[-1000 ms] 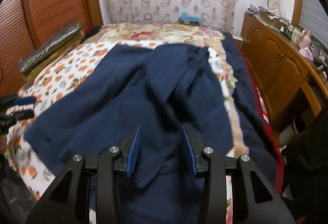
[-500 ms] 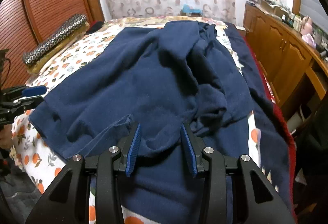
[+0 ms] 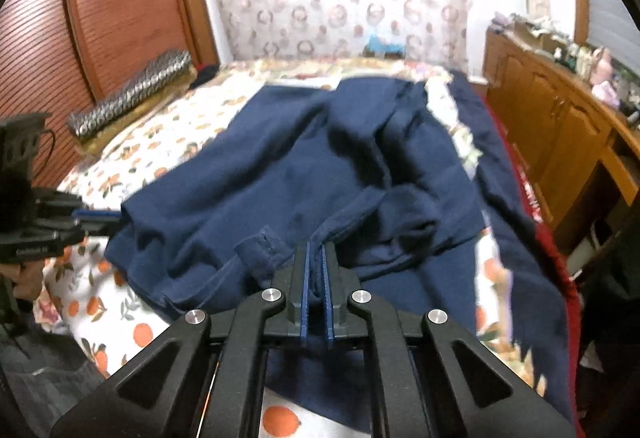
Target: Fold small clothes
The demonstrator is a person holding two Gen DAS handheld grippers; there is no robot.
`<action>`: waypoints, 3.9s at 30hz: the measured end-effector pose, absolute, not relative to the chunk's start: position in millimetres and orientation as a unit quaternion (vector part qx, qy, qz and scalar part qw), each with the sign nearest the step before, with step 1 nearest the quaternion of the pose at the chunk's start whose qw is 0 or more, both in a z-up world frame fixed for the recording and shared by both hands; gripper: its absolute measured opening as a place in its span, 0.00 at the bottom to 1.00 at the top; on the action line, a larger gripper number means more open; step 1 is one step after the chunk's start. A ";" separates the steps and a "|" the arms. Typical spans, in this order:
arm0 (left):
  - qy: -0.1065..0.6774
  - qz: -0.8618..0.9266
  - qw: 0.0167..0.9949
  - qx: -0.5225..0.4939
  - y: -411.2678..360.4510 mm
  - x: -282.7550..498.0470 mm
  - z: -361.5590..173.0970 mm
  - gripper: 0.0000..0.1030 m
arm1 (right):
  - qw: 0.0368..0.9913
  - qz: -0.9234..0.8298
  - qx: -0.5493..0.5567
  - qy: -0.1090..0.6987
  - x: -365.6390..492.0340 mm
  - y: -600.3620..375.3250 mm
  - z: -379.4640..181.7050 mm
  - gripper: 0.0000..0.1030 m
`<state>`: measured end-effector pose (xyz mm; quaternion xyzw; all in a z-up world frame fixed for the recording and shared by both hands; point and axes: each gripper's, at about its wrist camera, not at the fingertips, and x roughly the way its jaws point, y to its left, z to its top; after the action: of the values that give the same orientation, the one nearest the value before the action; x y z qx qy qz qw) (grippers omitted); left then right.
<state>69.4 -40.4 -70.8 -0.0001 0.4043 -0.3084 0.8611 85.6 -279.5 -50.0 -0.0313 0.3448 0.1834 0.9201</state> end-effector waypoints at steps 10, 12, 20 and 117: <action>0.367 -0.306 0.878 0.026 -50.1 45.0 -31.7 0.10 | 0.940 0.134 -0.052 0.310 46.2 -323.3 -8.2 0.02; 0.368 -0.302 0.879 0.023 -48.9 51.5 -32.8 0.30 | 0.934 0.121 -0.056 0.332 46.1 -330.6 -19.1 0.02; 0.371 -0.266 0.889 0.025 -40.3 84.9 -46.7 0.57 | 0.921 0.112 -0.053 0.370 55.7 -338.5 -48.7 0.16; 0.082 -0.249 0.965 0.007 53.7 30.0 210.2 0.03 | 0.953 0.288 -0.076 0.057 63.1 -253.2 203.7 0.11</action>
<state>30.0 53.7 210.2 0.0070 0.0823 -0.2489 0.9650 63.1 -253.2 203.7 -0.0758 0.0568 0.2883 0.9528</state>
